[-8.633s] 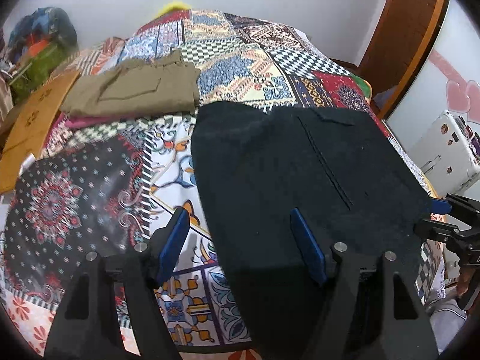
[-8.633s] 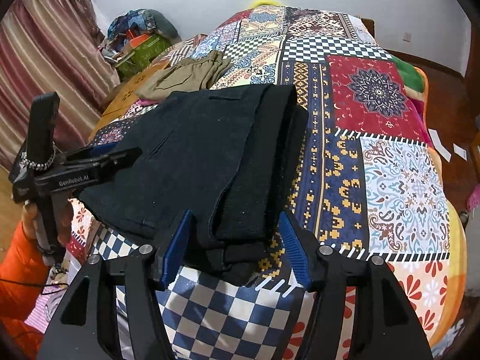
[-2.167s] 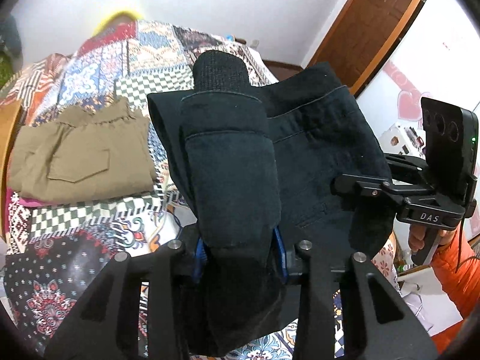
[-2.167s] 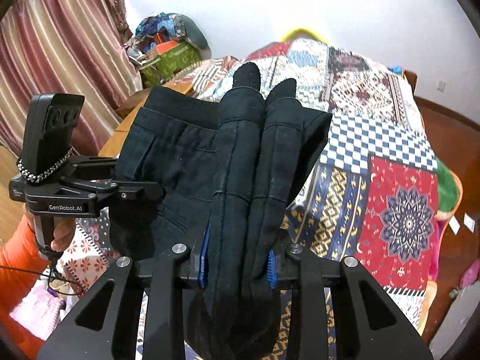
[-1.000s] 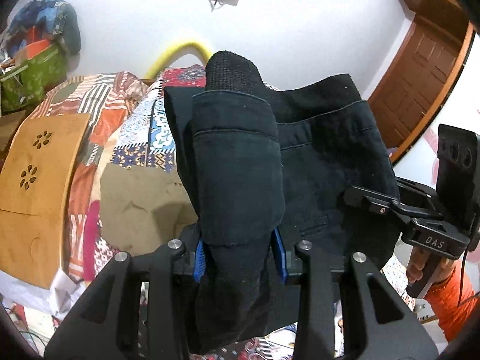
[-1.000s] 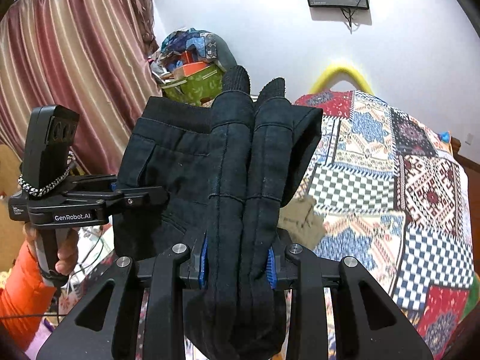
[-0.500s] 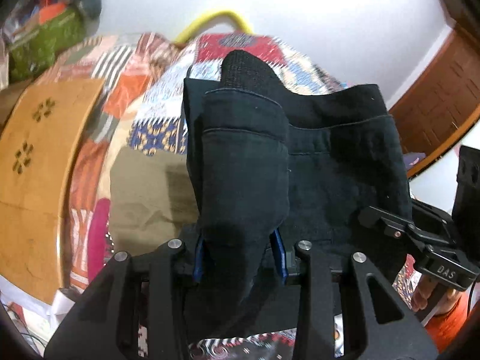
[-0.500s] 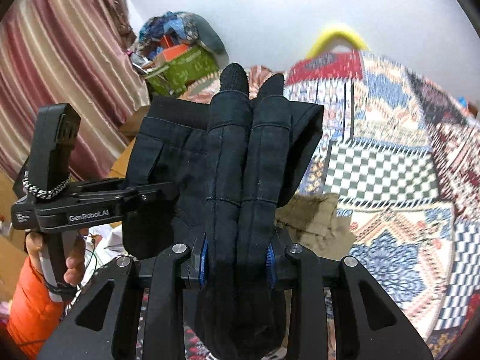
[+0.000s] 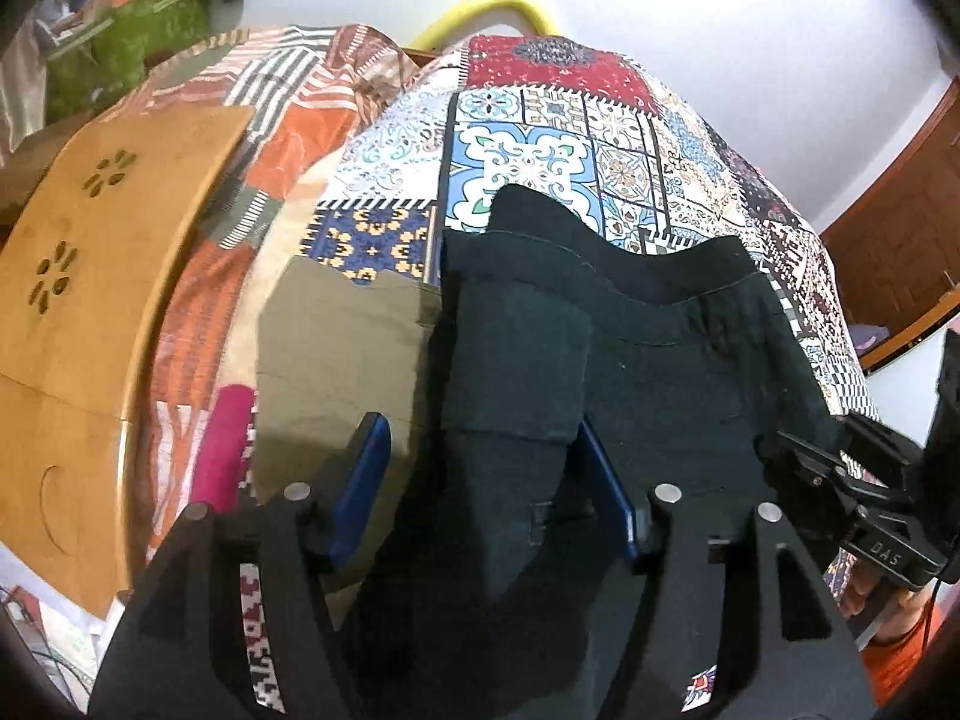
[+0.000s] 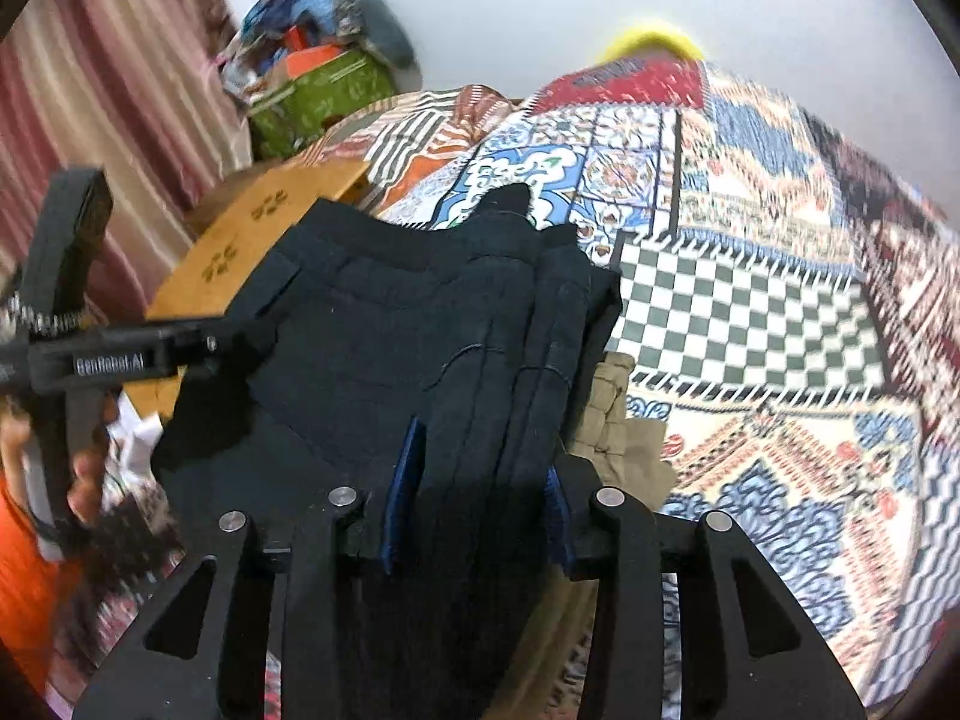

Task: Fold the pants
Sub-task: 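Lower the folded black trousers onto the khaki trousers and open both grippers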

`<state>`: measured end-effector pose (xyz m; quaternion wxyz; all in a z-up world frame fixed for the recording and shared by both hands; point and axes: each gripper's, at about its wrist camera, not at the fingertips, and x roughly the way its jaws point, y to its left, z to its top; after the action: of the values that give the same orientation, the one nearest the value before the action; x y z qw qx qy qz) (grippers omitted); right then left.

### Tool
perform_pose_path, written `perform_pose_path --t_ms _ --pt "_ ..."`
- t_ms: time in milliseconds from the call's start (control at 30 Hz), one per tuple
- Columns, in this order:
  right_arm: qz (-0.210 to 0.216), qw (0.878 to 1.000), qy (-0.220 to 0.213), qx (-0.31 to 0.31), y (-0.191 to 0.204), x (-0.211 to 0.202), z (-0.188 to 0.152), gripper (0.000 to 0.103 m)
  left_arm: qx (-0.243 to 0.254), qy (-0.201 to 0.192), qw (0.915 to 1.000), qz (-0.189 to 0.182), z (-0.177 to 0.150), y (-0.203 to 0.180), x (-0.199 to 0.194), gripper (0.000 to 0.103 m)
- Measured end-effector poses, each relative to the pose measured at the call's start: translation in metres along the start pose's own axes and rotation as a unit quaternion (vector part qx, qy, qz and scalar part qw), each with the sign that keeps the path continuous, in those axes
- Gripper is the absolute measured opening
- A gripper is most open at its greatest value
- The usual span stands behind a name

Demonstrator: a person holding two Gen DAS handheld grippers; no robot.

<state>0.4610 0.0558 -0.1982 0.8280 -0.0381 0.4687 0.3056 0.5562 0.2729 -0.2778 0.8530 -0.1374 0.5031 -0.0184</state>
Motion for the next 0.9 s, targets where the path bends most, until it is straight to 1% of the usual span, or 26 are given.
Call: perform_pose_path --t_ms 67,100,200,267,367,433,467,533,567,633,733,800,900 --pt "-0.007 1.000 -0.003 -0.013 0.005 -0.010 0.000 0.036 0.007 -0.011 0.9998 0.017 -0.002 -0.002 -0.009 0.064" --pt "-0.010 1.000 -0.011 -0.014 0.007 -0.019 0.000 0.036 0.008 -0.019 0.9996 0.018 -0.003 -0.003 -0.016 0.064" --pt "-0.007 0.999 -0.036 -0.011 0.011 -0.038 -0.002 0.038 0.004 -0.055 0.9984 0.010 -0.008 -0.003 -0.040 0.064" --pt "-0.020 0.998 -0.063 -0.021 0.016 -0.054 -0.008 0.039 0.012 -0.073 0.9972 0.008 -0.014 -0.008 -0.055 0.064" --pt "-0.027 0.995 -0.084 -0.043 0.029 -0.061 -0.011 0.039 0.042 -0.090 0.9949 0.019 -0.024 -0.023 -0.066 0.064" --pt "-0.026 0.994 -0.079 -0.070 0.039 -0.058 -0.014 0.039 0.075 -0.097 0.9918 0.035 -0.035 -0.036 -0.067 0.064" --pt "-0.023 0.994 -0.069 -0.080 0.042 -0.053 -0.015 0.039 0.088 -0.099 0.9903 0.042 -0.039 -0.041 -0.065 0.063" --pt "-0.015 0.995 -0.053 -0.084 0.043 -0.038 -0.014 0.039 0.112 -0.098 0.9870 0.060 -0.047 -0.051 -0.056 0.056" --pt "-0.013 0.996 -0.043 -0.082 0.042 -0.031 -0.016 0.039 0.119 -0.093 0.9863 0.065 -0.049 -0.053 -0.050 0.054" --pt "-0.010 0.997 -0.028 -0.071 0.036 -0.018 -0.021 0.039 0.121 -0.081 0.9870 0.068 -0.053 -0.053 -0.038 0.049" --pt "-0.009 0.998 -0.006 -0.056 0.025 -0.002 -0.027 0.039 0.108 -0.054 0.9895 0.080 -0.054 -0.046 -0.016 0.046" --pt "-0.007 0.998 -0.008 -0.055 0.024 -0.006 -0.028 0.039 0.095 -0.048 0.9913 0.078 -0.055 -0.041 -0.009 0.046" --pt "-0.003 0.999 -0.029 -0.045 0.028 -0.023 -0.028 0.039 0.078 -0.063 0.9925 0.070 -0.058 -0.040 -0.019 0.046"
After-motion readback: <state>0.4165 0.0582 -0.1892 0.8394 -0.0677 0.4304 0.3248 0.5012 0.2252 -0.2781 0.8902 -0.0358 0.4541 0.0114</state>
